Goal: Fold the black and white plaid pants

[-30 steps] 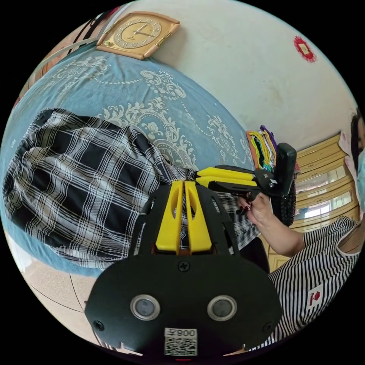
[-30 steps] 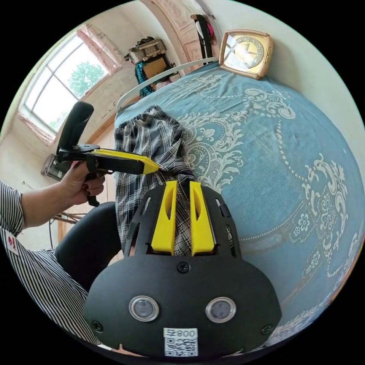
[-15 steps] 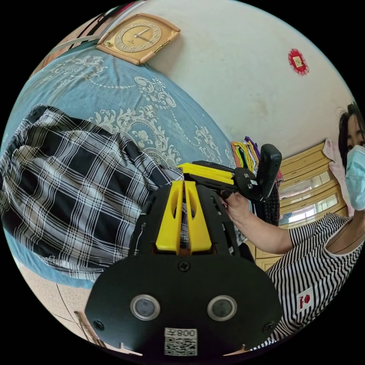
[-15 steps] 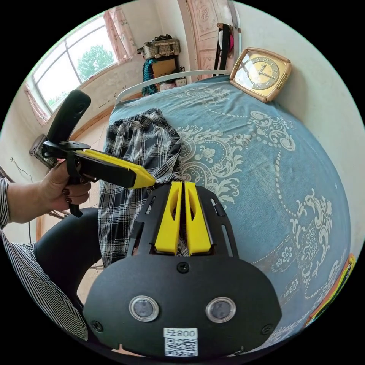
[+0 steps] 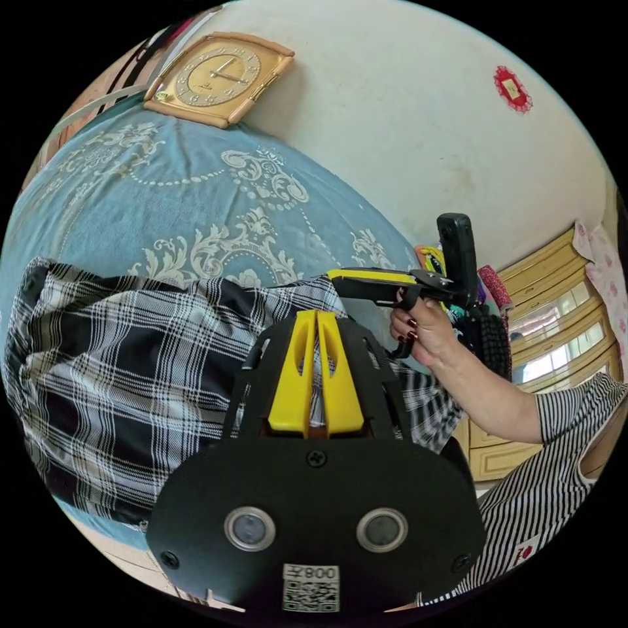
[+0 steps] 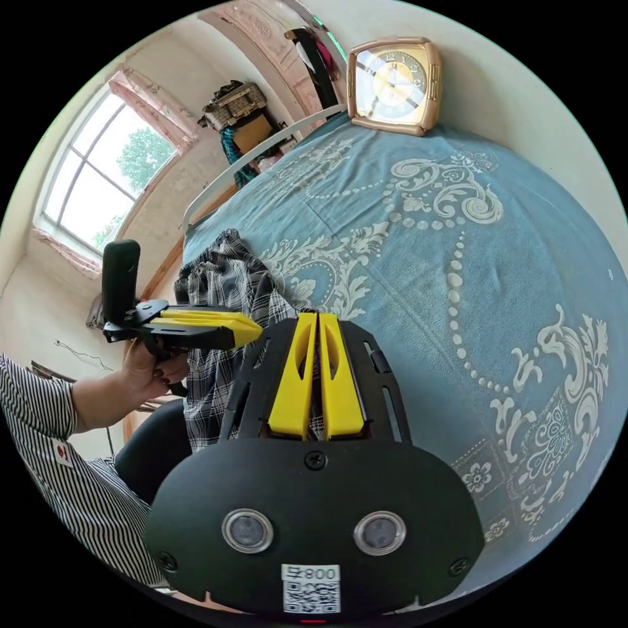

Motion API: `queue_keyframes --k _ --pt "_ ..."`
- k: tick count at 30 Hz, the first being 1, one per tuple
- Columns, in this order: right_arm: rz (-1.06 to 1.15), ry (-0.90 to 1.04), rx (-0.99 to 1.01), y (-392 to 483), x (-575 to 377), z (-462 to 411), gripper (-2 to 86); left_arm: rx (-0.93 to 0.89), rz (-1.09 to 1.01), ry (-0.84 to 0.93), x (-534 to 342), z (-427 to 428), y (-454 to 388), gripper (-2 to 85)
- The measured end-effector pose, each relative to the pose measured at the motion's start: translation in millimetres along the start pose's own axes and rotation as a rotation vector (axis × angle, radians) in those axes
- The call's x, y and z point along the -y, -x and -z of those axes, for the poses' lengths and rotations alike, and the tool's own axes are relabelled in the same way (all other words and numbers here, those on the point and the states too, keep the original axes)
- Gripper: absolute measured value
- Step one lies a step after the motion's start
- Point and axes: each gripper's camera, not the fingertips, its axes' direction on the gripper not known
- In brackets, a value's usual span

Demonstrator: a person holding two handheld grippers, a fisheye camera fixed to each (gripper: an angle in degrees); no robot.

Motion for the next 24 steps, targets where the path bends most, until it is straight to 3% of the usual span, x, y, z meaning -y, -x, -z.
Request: queue_keyframes --k 4,14,19,24 --pt "-0.061 0.083 0.052 -19 18 -2 0.3 0.191 -0.008 0.117 6 -25 9 0.2" --pt "-0.242 0.023 0.172 -46 15 41 0.1 0.163 0.063 0.083 -32 21 34 0.2" --pt "-0.077 0.024 0.217 22 -8 62 0.1 0.299 0.168 0.008 -71 78 61 0.1" --pt "0.112 0.197 0.186 120 -46 26 0.1 0.47 0.219 0.101 -95 92 85 0.1"
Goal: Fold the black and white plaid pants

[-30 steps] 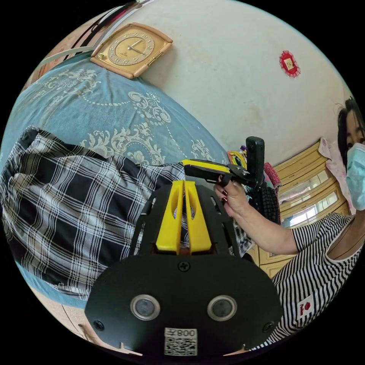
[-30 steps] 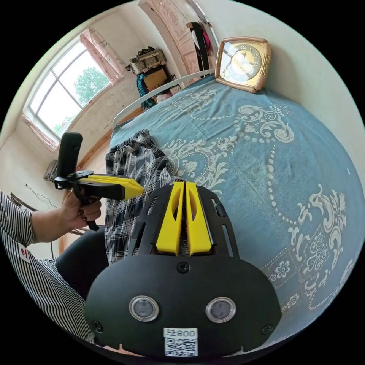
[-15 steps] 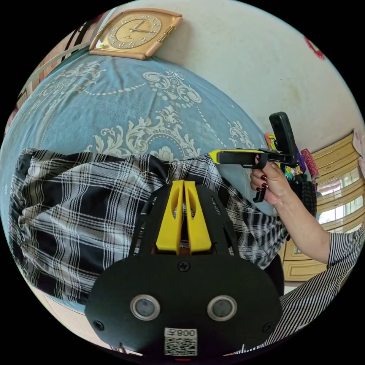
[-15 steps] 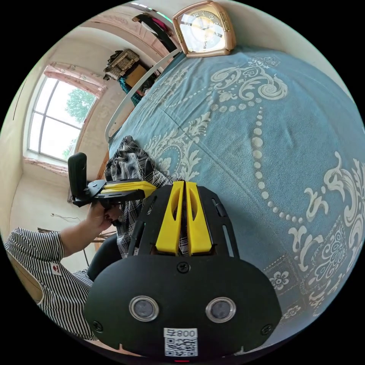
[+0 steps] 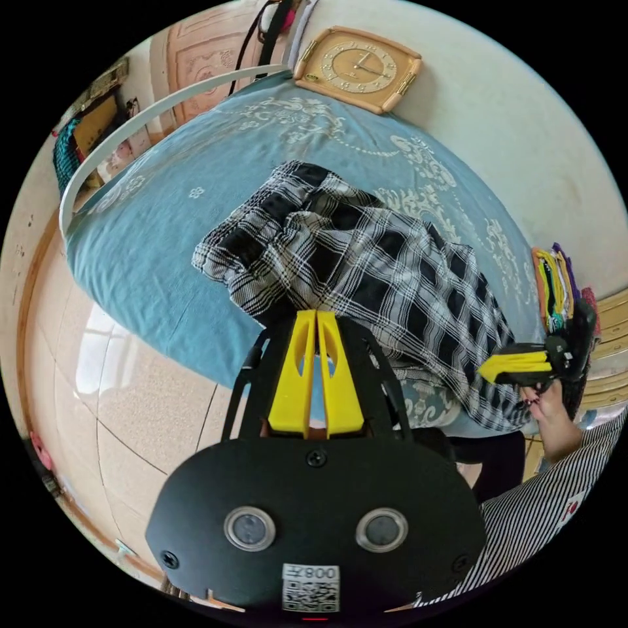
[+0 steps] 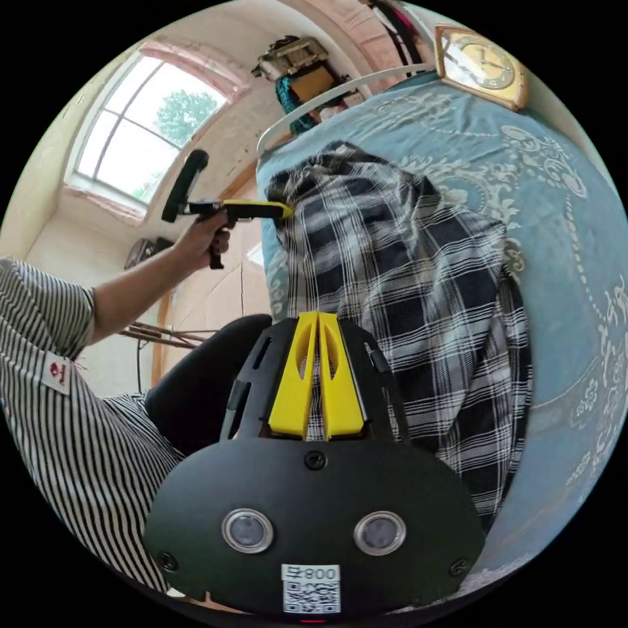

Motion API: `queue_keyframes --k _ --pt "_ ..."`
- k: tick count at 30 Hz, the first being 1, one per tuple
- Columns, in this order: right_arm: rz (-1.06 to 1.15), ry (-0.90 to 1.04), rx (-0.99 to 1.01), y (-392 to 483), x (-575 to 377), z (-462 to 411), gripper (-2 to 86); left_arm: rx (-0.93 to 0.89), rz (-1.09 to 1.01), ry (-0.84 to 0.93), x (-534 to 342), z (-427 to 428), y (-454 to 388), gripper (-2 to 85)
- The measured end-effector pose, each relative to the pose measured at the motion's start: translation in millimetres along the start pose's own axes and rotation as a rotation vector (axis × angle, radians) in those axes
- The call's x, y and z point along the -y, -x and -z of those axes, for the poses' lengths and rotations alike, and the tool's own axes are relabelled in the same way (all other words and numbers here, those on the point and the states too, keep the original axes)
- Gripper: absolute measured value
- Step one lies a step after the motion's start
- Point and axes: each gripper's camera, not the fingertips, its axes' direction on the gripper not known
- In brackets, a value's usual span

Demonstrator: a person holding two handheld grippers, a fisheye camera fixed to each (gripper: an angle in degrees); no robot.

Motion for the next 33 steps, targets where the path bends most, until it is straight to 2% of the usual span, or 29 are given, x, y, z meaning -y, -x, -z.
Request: queue_keyframes --k 2,5,10,14,19,22,25,33 --pt "0.026 0.119 -0.154 26 -8 -33 0.1 -0.022 0.039 -0.007 -2 2 9 0.2" --pt "0.057 0.069 -0.275 47 -17 -37 0.1 0.058 0.058 -0.013 0 8 13 0.2" --pt "0.085 0.06 -0.314 58 -24 -43 0.2 0.002 0.07 -0.012 1 7 10 0.3" --pt "0.039 0.103 -0.319 65 -31 -39 0.2 -0.062 0.004 -0.085 -3 22 -19 0.3" --pt "-0.07 -0.008 -0.412 75 -74 -8 0.3 -0.11 -0.119 -0.06 -7 18 -65 0.3" --pt "-0.203 -0.039 -0.536 53 -101 10 0.6 -0.175 -0.151 -0.044 -4 11 -86 0.2" --pt "-0.292 -0.062 -0.533 17 -117 23 1.4 -0.286 -0.221 -0.028 9 2 -116 0.3" --pt "-0.293 0.025 -0.572 -35 -124 -3 5.7 -0.34 -0.386 0.028 56 -28 -205 0.1"
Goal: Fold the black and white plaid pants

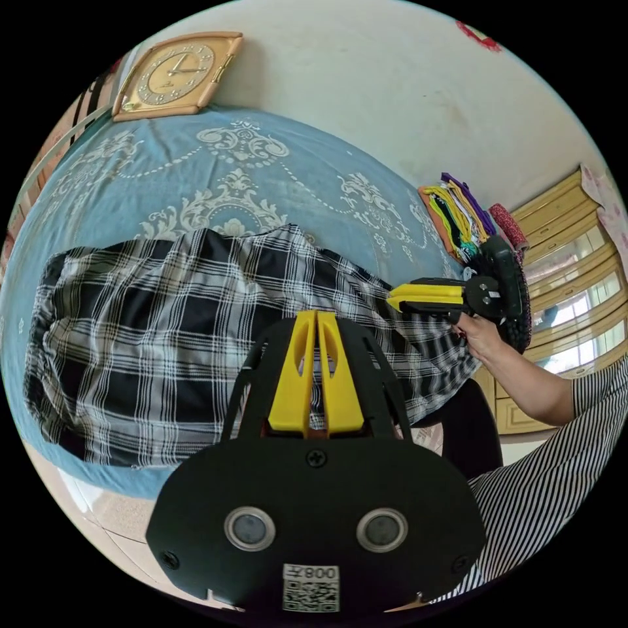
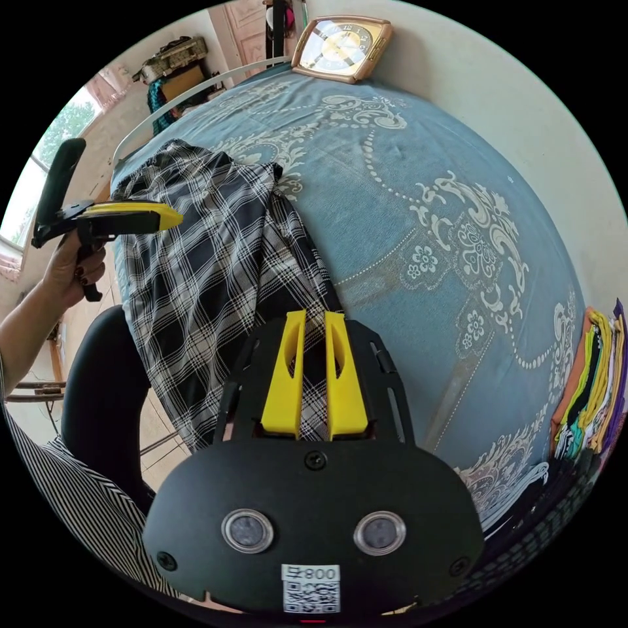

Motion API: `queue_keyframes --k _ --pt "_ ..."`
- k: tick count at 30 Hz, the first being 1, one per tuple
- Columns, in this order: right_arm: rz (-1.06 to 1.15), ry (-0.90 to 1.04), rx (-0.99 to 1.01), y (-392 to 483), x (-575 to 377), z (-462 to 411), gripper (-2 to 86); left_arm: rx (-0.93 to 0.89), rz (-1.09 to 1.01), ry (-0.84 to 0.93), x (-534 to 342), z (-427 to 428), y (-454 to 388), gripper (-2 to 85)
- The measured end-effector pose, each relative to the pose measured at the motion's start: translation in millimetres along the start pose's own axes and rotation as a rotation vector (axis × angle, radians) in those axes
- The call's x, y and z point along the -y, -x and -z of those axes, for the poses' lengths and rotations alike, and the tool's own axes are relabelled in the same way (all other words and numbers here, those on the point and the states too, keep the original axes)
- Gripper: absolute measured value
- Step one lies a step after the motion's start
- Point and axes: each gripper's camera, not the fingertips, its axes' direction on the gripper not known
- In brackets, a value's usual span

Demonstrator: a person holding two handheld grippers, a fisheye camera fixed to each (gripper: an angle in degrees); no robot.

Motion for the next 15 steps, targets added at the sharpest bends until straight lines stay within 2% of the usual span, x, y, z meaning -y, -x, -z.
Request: queue_keyframes --k 7,15 --pt "0.028 -0.013 -0.048 -7 -21 -28 1.7 0.057 -0.008 0.106 35 -34 -15 0.1" --pt "-0.046 -0.072 -0.019 -34 -46 -53 0.9 0.055 -0.002 0.09 58 -34 -38 0.2"
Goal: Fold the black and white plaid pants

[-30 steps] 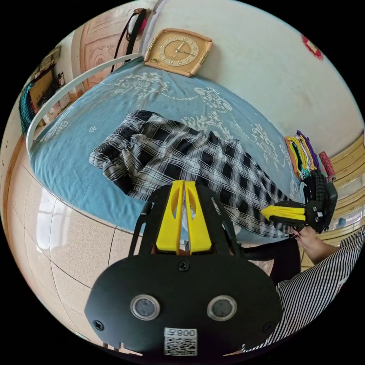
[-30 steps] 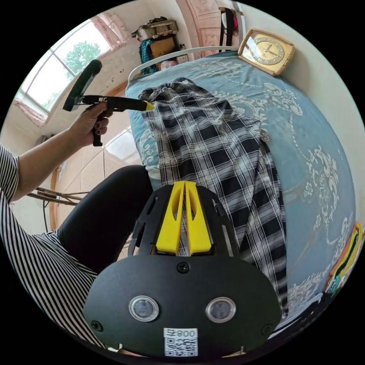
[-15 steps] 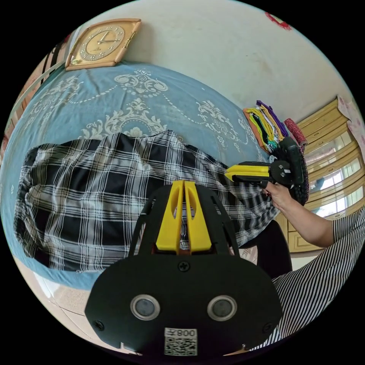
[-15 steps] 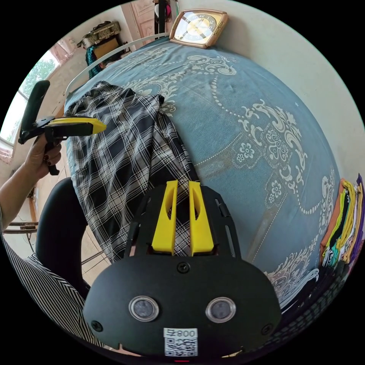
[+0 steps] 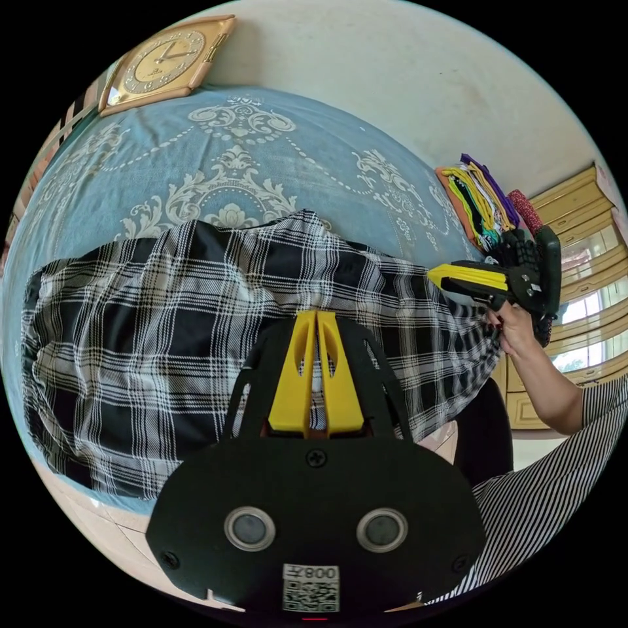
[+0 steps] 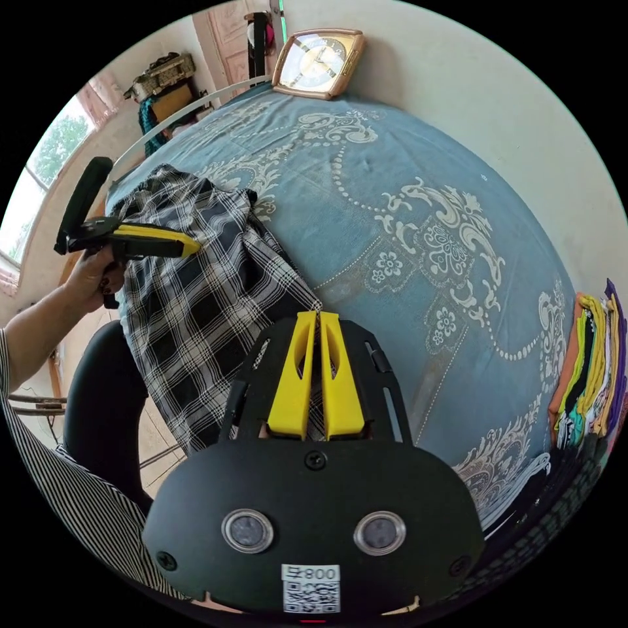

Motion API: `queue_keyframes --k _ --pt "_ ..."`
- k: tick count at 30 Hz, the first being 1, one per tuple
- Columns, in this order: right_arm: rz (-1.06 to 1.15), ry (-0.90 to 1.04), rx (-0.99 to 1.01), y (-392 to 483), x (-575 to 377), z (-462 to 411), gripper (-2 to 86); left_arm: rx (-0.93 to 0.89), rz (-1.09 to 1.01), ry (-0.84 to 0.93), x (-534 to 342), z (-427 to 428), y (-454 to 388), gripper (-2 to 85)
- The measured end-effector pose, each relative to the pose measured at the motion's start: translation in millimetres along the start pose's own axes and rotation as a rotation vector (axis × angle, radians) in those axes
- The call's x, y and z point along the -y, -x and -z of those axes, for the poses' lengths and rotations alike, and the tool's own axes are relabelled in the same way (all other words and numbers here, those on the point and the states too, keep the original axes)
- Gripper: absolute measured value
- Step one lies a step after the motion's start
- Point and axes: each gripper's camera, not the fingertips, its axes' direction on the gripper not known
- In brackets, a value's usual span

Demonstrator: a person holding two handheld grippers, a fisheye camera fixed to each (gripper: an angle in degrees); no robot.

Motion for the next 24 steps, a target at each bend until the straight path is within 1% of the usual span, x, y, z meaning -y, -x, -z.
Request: queue_keyframes --k 4,9,11,14,17,19,21,24 --pt "-0.102 0.022 0.091 -22 -12 -35 0.8 0.023 0.007 -0.015 11 6 -14 0.2" --pt "-0.172 0.014 0.149 -40 -31 -68 0.7 -0.019 -0.033 -0.049 38 13 -44 0.1" --pt "-0.244 -0.002 0.213 -53 -42 -84 0.7 -0.016 -0.048 -0.043 52 10 -56 0.1" --pt "-0.312 -0.034 0.253 -64 -58 -102 0.6 0.002 -0.08 -0.022 76 3 -77 0.1" --pt "-0.389 -0.043 0.329 -76 -73 -128 0.6 0.047 -0.052 0.025 95 -8 -86 0.1" --pt "-0.431 -0.059 0.389 -83 -82 -142 0.6 0.006 -0.024 0.011 101 -7 -89 0.1" --pt "-0.441 -0.078 0.444 -87 -90 -153 0.6 0.001 -0.002 -0.013 106 1 -99 0.2" --pt "-0.418 -0.137 0.43 -85 -106 -158 0.4 -0.012 -0.028 -0.046 110 12 -120 0.1"
